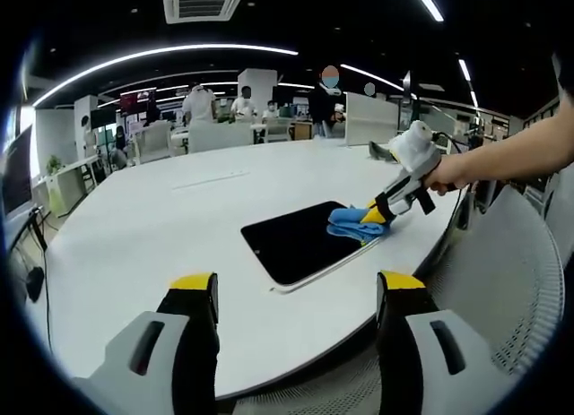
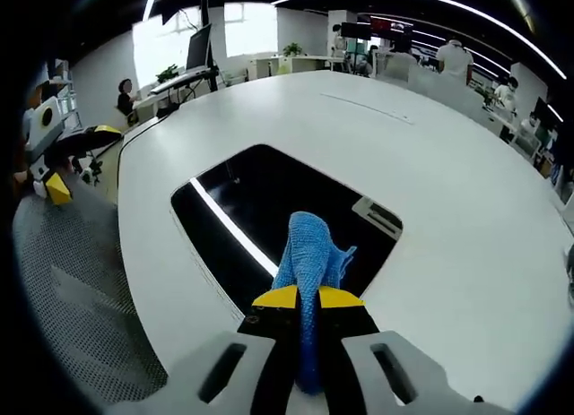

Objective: Wipe the mirror surface with the cleaning cloth until all visible marks leave the cleaned area.

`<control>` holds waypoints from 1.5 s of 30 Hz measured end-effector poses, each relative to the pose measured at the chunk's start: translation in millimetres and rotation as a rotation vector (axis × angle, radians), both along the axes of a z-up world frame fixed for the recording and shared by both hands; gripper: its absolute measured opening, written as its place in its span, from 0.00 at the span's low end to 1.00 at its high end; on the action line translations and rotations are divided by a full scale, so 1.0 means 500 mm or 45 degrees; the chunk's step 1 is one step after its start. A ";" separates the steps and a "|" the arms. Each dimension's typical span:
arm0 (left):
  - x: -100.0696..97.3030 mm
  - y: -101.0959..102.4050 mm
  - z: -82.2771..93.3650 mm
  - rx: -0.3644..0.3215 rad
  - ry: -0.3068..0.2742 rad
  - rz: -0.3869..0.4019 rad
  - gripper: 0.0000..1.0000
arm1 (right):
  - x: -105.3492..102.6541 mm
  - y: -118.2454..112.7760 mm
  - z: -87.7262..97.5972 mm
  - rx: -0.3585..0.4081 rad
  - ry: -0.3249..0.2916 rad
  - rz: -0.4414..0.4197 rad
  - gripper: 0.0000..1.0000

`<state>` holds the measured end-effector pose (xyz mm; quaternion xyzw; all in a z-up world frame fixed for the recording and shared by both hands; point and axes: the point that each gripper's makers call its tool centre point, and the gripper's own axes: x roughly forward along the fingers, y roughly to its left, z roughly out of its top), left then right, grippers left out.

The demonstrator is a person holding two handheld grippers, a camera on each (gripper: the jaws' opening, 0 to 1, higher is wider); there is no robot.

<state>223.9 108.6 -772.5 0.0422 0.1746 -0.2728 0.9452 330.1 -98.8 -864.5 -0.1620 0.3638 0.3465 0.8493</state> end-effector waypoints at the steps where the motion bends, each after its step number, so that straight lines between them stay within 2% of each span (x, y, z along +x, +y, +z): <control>1: 0.000 0.000 0.000 0.000 -0.001 0.000 0.70 | 0.005 -0.001 0.000 0.003 -0.002 -0.004 0.00; 16: 0.001 0.001 -0.001 0.001 0.000 0.002 0.69 | 0.044 0.001 -0.001 -0.027 -0.016 -0.008 0.00; 35: 0.004 0.003 -0.001 0.001 -0.001 -0.001 0.69 | 0.149 0.000 -0.001 -0.117 -0.063 -0.024 0.01; 45: 0.006 0.003 -0.001 0.002 0.001 0.002 0.69 | 0.152 0.016 0.014 -0.129 -0.084 -0.049 0.01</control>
